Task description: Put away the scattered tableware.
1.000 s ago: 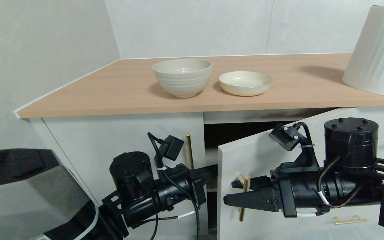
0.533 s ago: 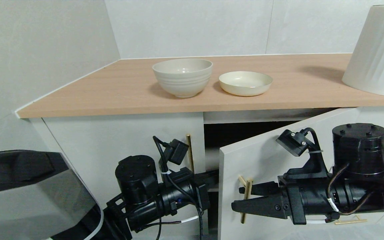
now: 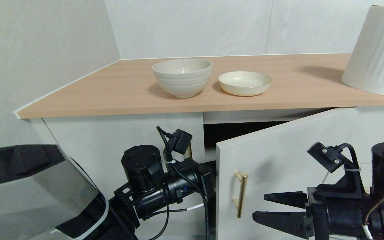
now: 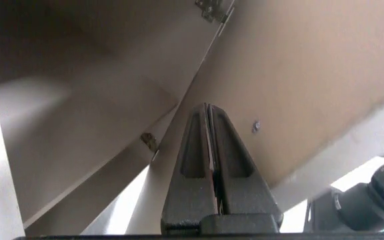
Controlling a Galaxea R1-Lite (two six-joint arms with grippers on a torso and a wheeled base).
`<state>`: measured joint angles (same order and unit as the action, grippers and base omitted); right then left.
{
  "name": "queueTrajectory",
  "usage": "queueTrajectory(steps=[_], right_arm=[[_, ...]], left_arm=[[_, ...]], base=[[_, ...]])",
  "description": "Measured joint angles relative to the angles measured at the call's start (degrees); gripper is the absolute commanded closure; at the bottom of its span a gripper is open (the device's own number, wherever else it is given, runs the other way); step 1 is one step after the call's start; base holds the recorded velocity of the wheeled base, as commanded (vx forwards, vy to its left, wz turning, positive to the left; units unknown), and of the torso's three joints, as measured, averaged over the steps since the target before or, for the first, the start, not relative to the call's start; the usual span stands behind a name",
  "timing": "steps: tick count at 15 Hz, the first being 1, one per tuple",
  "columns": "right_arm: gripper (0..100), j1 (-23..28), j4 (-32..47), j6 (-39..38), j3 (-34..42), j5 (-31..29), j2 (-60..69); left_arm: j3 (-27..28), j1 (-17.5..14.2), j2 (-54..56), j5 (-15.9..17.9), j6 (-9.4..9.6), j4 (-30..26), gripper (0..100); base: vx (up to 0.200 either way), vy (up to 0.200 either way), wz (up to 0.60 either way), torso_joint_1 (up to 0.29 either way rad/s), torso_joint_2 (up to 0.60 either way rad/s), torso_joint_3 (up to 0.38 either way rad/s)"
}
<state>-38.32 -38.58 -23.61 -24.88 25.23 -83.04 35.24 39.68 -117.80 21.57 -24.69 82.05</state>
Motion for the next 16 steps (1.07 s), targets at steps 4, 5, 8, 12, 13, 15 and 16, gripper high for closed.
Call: queueTrajectory(steps=[4, 5, 8, 12, 13, 15, 16], right_arm=[[0, -13.34, 5.79, 1.04, 1.9, -24.99, 3.56], [0, -14.58, 8.95, 1.06, 1.99, -25.28, 5.1], [0, -15.73, 16.16, 0.98, 1.9, -21.22, 10.12], [0, -15.7, 16.51, 1.08, 1.71, -20.68, 11.96], [0, -15.7, 16.55, 1.08, 1.79, -20.68, 12.07], [0, -15.7, 16.55, 1.12, 1.84, -20.68, 12.15], [0, -15.7, 16.6, 1.12, 1.95, -20.7, 12.18]], left_arm=[[2.65, -0.02, 2.52, 0.11, 0.13, -5.58, 100], [2.73, -0.02, 2.97, 0.07, 0.13, -5.72, 100], [2.85, -0.13, 3.77, 0.13, 0.24, -5.75, 100], [2.57, -0.07, 3.57, 0.11, 0.93, -5.75, 100], [2.57, 0.09, 3.5, 0.11, 0.93, -5.75, 100], [2.77, 0.54, 3.22, 0.11, 0.93, -5.75, 100], [2.85, 0.69, 2.86, 0.13, 0.93, -5.74, 100]], base=[[0.0, 0.0, 0.0, 0.0, 0.0, 0.0], [0.0, 0.0, 0.0, 0.0, 0.0, 0.0], [0.0, 0.0, 0.0, 0.0, 0.0, 0.0], [0.0, 0.0, 0.0, 0.0, 0.0, 0.0], [0.0, 0.0, 0.0, 0.0, 0.0, 0.0], [-0.1, 0.0, 0.0, 0.001, 0.0, 0.004], [-0.2, 0.0, 0.0, 0.002, 0.0, 0.002]])
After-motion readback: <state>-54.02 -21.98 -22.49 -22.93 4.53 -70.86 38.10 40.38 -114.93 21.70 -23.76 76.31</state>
